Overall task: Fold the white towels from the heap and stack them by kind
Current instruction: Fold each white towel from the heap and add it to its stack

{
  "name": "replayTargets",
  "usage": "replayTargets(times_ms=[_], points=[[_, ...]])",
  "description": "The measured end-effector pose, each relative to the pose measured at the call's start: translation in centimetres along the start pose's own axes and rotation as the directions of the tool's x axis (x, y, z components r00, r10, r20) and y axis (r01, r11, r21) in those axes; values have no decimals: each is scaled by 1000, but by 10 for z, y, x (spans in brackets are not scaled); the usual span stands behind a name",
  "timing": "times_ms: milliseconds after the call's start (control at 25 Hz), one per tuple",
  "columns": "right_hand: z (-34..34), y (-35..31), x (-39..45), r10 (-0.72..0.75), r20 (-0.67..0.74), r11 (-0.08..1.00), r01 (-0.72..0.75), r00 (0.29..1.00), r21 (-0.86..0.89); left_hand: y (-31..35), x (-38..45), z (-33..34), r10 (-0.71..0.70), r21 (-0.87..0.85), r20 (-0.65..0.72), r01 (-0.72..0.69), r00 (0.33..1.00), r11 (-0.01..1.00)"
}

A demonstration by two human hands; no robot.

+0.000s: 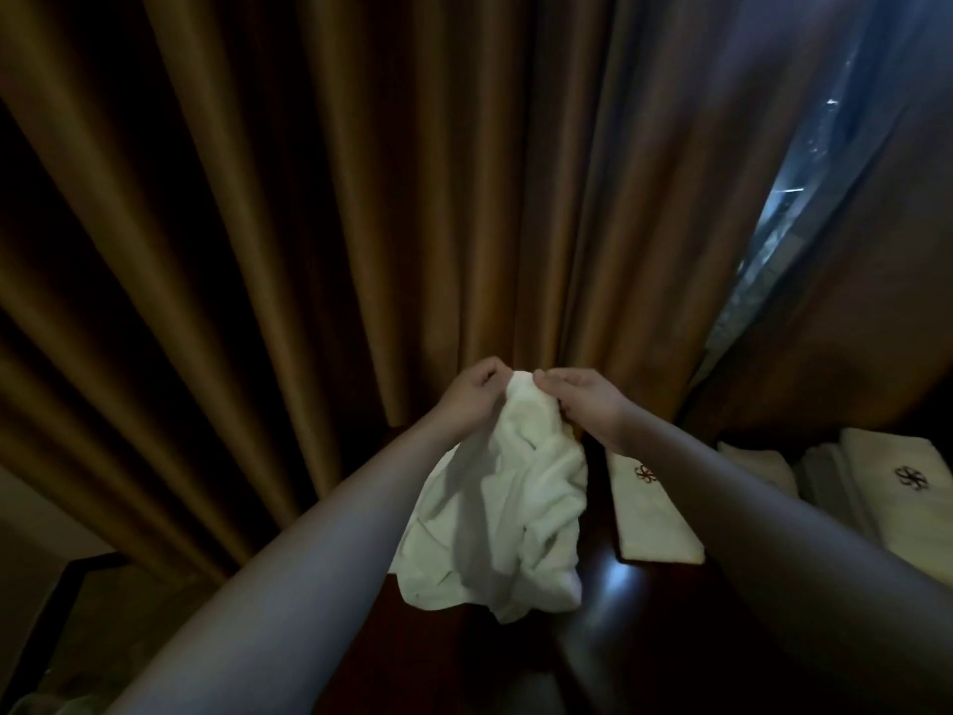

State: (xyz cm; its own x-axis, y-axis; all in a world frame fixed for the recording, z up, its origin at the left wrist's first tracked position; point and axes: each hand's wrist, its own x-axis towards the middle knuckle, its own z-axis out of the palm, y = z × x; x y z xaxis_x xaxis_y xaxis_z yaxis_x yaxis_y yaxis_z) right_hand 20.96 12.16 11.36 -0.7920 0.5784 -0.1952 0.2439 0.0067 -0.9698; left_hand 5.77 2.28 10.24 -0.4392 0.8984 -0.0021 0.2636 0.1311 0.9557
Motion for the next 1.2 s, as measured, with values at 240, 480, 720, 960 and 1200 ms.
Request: replayTargets(times_ms=[240,480,720,960,1200], points=[[-26,43,-27,223,23,949,-212,975,-232,23,0,35,151,90,-12,-150,988,985],[-71,52,-72,130,-134,934,-167,982,-317,21,-16,54,154,214,32,-157,988,964],[-99,56,-140,-9,-105,875,-43,994,-482,47,-61,109,202,379,-12,-183,979,907],[-151,82,-237,-77,-111,840,4,991,-542,63,-123,194,288,562,4,-240,958,791],[-186,99,-328,155,-6,841,-135,988,-524,75,-183,259,270,570,76,-264,960,778]])
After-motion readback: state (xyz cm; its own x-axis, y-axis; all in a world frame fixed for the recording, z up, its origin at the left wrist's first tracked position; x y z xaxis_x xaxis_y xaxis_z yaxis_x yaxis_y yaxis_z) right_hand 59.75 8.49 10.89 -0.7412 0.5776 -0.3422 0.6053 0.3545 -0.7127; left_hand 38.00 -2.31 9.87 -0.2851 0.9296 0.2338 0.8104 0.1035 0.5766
